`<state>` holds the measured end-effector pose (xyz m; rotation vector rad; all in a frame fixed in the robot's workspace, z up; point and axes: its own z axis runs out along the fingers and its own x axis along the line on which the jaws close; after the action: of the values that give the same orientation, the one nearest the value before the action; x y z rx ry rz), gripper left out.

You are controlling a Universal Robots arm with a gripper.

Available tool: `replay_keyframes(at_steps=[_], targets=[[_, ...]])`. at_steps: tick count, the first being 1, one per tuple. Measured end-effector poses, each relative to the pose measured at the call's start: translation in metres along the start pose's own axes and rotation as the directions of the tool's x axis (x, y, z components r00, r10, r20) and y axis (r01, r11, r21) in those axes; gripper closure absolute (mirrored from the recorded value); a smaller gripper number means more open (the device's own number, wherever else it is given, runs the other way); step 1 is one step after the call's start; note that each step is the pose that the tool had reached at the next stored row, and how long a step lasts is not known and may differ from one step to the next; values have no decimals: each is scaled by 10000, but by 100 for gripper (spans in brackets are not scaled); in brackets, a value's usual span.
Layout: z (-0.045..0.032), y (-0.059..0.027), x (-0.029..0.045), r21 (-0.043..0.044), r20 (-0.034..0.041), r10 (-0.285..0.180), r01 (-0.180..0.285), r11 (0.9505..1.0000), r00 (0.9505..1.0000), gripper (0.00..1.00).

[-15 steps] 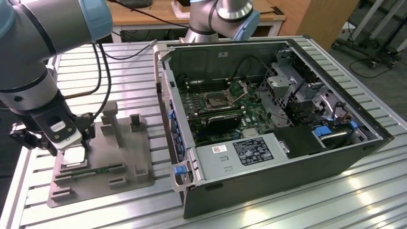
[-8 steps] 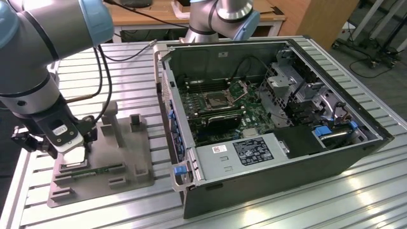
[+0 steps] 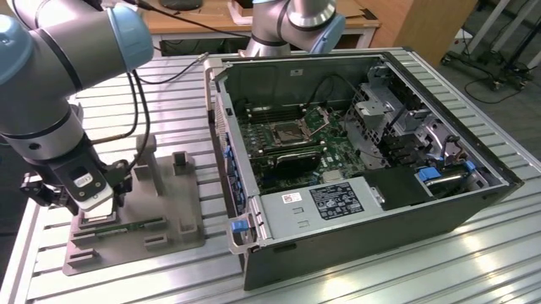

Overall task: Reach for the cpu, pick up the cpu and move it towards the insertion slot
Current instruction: 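Pick up the cpu and move it towards the insertion slot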

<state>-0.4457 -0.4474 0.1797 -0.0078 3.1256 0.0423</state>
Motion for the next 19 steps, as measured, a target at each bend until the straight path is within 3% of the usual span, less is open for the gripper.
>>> replay_keyframes(at_steps=[4, 5, 11, 12, 19], targets=[[29, -2, 1, 2, -2, 24, -24, 10000, 10000, 23], [29, -3, 1, 3, -2, 24, -24, 10000, 10000, 30], [31, -2, 0, 2, -1, 24, -24, 10000, 10000, 38], [31, -2, 0, 2, 0, 24, -24, 10000, 10000, 45], [32, -2, 0, 1, 0, 24, -24, 10000, 10000, 45]])
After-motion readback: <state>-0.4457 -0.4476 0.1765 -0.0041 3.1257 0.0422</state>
